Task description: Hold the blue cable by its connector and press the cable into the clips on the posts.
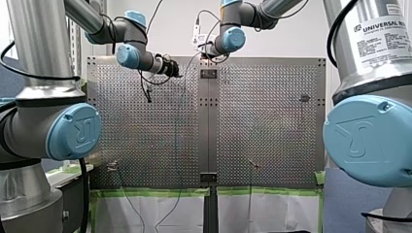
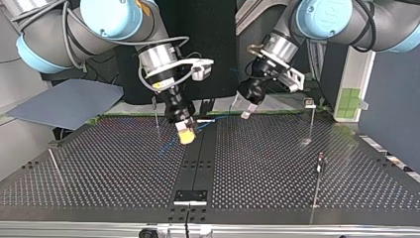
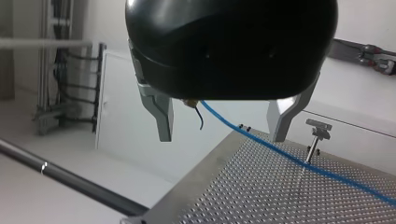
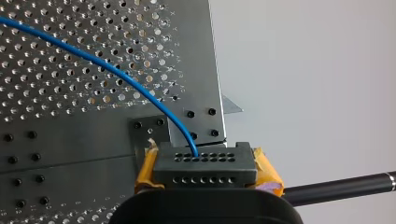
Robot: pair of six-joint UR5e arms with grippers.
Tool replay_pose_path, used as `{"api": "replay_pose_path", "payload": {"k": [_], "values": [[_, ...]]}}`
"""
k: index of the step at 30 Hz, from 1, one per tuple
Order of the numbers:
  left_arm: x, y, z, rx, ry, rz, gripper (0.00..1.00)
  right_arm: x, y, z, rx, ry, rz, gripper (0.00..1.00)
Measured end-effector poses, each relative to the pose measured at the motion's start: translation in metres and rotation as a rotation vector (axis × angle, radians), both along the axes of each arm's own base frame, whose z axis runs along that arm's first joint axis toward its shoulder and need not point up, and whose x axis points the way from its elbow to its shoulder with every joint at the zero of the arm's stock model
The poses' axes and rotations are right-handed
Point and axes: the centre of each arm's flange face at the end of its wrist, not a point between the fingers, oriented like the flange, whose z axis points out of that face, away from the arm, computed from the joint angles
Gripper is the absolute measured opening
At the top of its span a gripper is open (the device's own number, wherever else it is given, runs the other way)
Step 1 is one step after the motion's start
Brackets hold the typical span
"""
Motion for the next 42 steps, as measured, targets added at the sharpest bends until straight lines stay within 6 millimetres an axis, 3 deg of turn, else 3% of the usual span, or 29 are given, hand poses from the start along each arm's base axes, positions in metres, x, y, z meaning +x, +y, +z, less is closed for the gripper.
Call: {"api": "replay_pose_path", "payload": {"k": [12,16,25,38,42], "values": [[0.01,-0.009,-0.037,-0.06,0.175,-0.022,0.98,0.0,0.0,0.0,0.0,0.0,0.0,0.0],[0.016,-0.009,-0.04,-0.084,0.2,-0.018,0.98,0.0,0.0,0.0,0.0,0.0,0.0,0.0],[0.02,-0.012,-0.032,-0.152,0.221,-0.043,0.98,0.001,0.002,-0.001,0.002,0.002,0.003,0.0],[0.033,-0.02,0.003,-0.259,0.196,-0.065,0.98,0.002,0.002,-0.002,0.002,0.002,0.004,0.0],[0.038,-0.022,0.004,-0.292,0.196,-0.064,0.98,0.002,0.002,-0.002,0.003,0.002,0.004,0.0]]}}
